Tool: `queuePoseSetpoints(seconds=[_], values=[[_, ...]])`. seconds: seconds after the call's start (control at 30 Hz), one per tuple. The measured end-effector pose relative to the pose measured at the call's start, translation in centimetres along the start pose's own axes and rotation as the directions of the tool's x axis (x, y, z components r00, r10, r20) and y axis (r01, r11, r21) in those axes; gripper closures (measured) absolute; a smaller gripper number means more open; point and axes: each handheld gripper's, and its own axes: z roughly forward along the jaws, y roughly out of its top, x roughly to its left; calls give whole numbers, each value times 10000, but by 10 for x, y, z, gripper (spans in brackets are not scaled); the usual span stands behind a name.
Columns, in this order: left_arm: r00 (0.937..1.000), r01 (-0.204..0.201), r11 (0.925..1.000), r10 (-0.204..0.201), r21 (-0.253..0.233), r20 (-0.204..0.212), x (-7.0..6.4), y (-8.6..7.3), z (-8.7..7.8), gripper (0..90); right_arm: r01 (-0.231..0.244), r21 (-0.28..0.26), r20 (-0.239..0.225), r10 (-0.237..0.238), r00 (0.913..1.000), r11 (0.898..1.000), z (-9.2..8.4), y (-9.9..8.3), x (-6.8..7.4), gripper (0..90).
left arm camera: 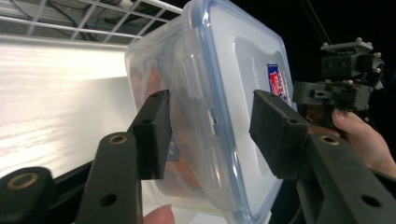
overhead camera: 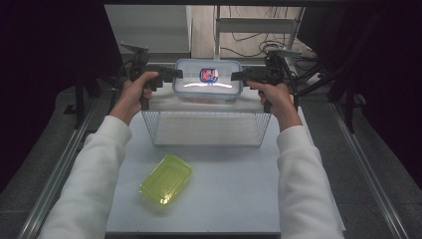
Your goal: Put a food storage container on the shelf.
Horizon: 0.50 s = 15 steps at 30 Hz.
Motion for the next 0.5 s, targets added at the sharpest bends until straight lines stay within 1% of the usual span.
queuePoseSetpoints(seconds=[0.07, 0.13, 0.17, 0.2, 0.37, 0.4, 0.47, 0.5], values=[[10000, 18, 10000, -18, 53, -91, 2, 0, 2, 466, -256, 96, 170, 254, 9995, 9996, 2, 1, -1, 393], [9998, -28, 10000, 28, 25, -199, 3, 0, 4, 467, -620, 207, 315, 614, 9976, 9979, 5, 3, -4, 365], [9998, -29, 10000, 29, 10, -194, 4, 0, 4, 466, -784, 291, 298, 776, 9965, 9965, 7, 3, -6, 366], [9998, -45, 10000, 45, 7, -200, 3, 0, 4, 465, -912, 216, 267, 906, 9955, 9956, 7, 4, -6, 370], [9998, -70, 10000, 70, -21, -202, 2, -2, 4, 454, -1034, -268, 413, 1045, 9937, 9943, 8, 3, -6, 373], [9996, -99, 10000, 98, -12, -256, 2, -2, 4, 452, -1001, -337, 455, 1015, 9938, 9944, 9, 2, -5, 373], [9992, -250, 9996, 246, -103, -321, 0, -3, 4, 448, -845, -385, 558, 865, 9947, 9957, 9, 2, -4, 361], [9984, -428, 9990, 423, -142, -387, -1, -4, 4, 441, -779, -391, 602, 801, 9950, 9962, 8, 2, -3, 343]])
